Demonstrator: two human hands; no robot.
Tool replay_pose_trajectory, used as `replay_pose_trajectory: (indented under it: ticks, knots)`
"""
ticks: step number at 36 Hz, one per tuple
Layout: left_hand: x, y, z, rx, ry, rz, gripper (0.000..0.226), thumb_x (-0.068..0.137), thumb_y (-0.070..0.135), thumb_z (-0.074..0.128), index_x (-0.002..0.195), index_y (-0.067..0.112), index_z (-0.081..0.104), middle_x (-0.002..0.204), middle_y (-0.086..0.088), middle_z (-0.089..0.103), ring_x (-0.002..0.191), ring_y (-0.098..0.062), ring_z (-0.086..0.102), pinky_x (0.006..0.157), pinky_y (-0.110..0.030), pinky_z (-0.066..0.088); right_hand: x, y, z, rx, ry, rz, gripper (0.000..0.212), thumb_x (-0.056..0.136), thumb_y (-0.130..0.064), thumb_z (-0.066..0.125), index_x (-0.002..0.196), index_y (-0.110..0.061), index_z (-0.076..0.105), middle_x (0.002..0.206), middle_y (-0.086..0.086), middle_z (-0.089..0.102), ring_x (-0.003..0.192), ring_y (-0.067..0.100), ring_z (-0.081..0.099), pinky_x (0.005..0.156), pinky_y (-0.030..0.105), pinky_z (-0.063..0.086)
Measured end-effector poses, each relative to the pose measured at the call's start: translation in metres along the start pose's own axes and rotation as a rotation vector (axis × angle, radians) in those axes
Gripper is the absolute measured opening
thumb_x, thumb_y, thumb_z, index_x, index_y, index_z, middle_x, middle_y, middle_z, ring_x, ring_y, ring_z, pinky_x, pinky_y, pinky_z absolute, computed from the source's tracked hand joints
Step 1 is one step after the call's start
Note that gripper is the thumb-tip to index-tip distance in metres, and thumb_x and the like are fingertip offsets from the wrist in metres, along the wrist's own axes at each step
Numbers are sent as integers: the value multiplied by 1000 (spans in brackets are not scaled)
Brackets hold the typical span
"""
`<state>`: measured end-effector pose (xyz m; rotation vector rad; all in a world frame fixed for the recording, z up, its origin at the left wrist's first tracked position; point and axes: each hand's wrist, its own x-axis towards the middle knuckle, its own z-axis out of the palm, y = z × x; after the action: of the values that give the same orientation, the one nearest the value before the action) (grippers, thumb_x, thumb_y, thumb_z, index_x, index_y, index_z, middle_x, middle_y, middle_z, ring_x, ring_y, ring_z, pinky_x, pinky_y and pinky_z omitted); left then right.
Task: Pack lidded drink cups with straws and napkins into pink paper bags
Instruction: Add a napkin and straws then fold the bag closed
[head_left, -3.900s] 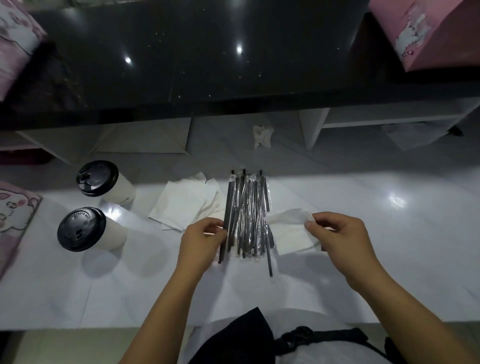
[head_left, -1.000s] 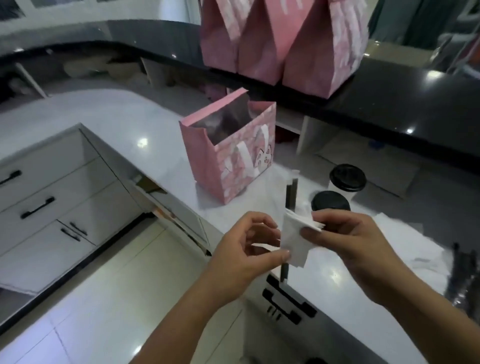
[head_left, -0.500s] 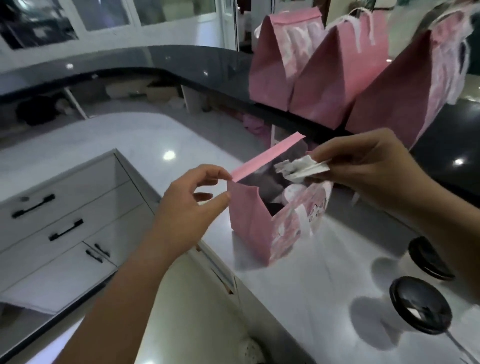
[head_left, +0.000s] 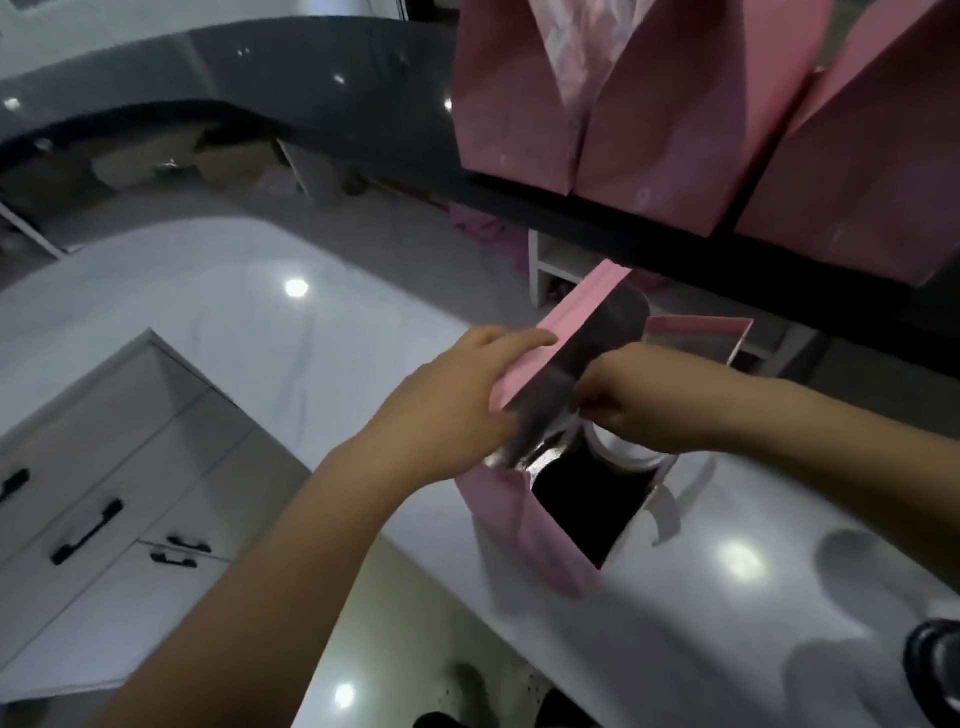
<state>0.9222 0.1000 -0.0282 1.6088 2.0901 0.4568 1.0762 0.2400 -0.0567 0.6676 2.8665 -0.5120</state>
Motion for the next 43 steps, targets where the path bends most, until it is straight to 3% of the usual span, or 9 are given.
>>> replay_pose_trajectory:
  ticks: [7, 12, 15, 19, 28, 33, 36, 40, 43]
  knots:
    - [7, -27, -16, -327, 94, 98, 46, 93, 20, 55, 124, 54, 53, 116, 25, 62, 92, 9, 61, 79, -27, 60, 28, -3, 7, -46, -93, 80, 20, 93, -22, 54, 101, -25, 71, 97, -5, 72, 87, 20, 65, 81, 44, 55]
    - [9, -49, -23, -461, 31, 169, 45, 95, 18, 58, 129, 47, 51, 116, 20, 60, 89, 6, 61, 68, -15, 57, 33, -35, 2, -14, -338, 144, 46, 96, -31, 58, 140, -42, 47, 142, -15, 52, 123, 14, 53, 106, 33, 43]
    - [11, -60, -23, -514, -7, 196, 46, 96, 23, 59, 133, 47, 47, 112, 24, 57, 94, 7, 59, 67, -11, 53, 28, -50, -9, 61, -365, 224, 40, 97, -38, 57, 135, -48, 49, 141, -19, 51, 122, 9, 53, 106, 32, 42]
    - [9, -74, -12, -642, -63, 218, 47, 93, 33, 65, 132, 49, 47, 122, 21, 59, 111, 7, 56, 87, -19, 51, 3, -57, -35, 244, -88, 332, 15, 96, -32, 60, 109, -39, 65, 108, -17, 70, 94, -1, 65, 79, 17, 52]
    - [-13, -108, 11, -837, -249, 285, 81, 71, 60, 78, 138, 60, 33, 141, 34, 42, 131, 12, 40, 101, -18, 40, -48, 4, -29, 484, 909, 666, 16, 97, -26, 62, 105, -17, 72, 101, -2, 69, 89, 1, 64, 83, 16, 48]
    - [-43, -120, 38, -1029, 104, 45, 25, 77, 44, 78, 94, 33, 63, 92, 13, 63, 93, -7, 62, 80, -24, 52, -50, 45, -5, 1255, 794, 857, 54, 97, -59, 40, 110, -16, 68, 114, 7, 68, 106, 22, 61, 101, 44, 42]
    - [-54, -125, 47, -1064, 13, -33, 28, 74, 41, 68, 65, 15, 61, 67, -8, 59, 71, -21, 57, 74, -37, 50, -46, 55, 14, 1361, 684, 860, 77, 93, -71, 31, 118, -7, 67, 114, 13, 66, 110, 31, 58, 101, 45, 42]
    - [-67, -115, 58, -915, -171, -55, 9, 87, 8, 72, 88, 16, 71, 93, -1, 73, 88, -19, 69, 77, -21, 54, -44, 51, 32, 1320, 667, 864, 85, 91, -75, 27, 115, -6, 71, 112, 15, 71, 108, 34, 61, 102, 48, 42]
    - [-77, -104, 71, -833, -66, -70, 39, 86, 6, 73, 114, 31, 63, 117, 16, 65, 106, -4, 64, 82, -15, 52, -55, 47, 47, 1277, 698, 856, 87, 86, -81, 29, 113, -11, 72, 112, 15, 72, 110, 35, 63, 97, 45, 46]
